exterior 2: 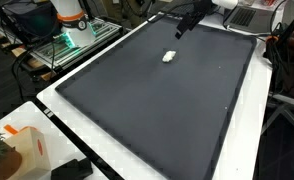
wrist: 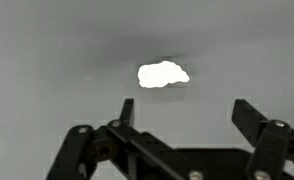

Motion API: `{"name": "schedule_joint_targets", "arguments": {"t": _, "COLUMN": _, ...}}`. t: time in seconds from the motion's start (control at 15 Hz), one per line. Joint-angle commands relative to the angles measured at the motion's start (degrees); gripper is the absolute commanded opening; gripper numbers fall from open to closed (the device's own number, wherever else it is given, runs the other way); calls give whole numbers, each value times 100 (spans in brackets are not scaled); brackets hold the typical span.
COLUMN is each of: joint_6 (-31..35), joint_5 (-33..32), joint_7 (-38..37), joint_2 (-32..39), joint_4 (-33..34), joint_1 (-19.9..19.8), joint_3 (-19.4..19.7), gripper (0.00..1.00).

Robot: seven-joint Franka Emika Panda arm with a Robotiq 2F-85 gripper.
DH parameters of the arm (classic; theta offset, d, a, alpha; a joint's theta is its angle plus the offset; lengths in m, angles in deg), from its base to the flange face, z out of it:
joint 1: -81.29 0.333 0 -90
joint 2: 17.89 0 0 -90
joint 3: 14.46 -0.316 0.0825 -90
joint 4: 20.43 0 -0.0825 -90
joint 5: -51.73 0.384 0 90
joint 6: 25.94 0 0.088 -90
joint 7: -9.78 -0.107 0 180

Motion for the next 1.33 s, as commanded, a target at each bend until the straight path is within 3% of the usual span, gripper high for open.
{"name": "schedule_joint_targets", "arguments": {"t": 0.0, "joint_6": -624, "joint_5": -57, "joint_7": -2, "joint_2": 740, "joint_4": 990, "joint_1": 117, "joint_3": 123, "gripper": 100}}
{"name": "schedule_joint_targets", "arguments": {"t": 0.4, "joint_6": -1369, "joint_5": -32, "joint_7": 46, "joint_2": 1642, "joint_4": 2240, "joint_1": 176, "joint_3": 181, "gripper": 100}}
{"name": "schedule_joint_targets", "arguments": {"t": 0.47, "joint_6": -998, "joint_5": 39, "joint_7": 36, "joint_2": 1251, "joint_4": 1650, "joint_1": 152, "joint_3": 168, "gripper": 100}}
{"name": "schedule_joint_targets", "arguments": {"t": 1.27, "joint_6": -1493, "joint_5": 155, "joint_7": -12, "joint_2": 2349, "joint_4": 2890, "joint_1": 109, "joint_3": 204, "gripper": 100}}
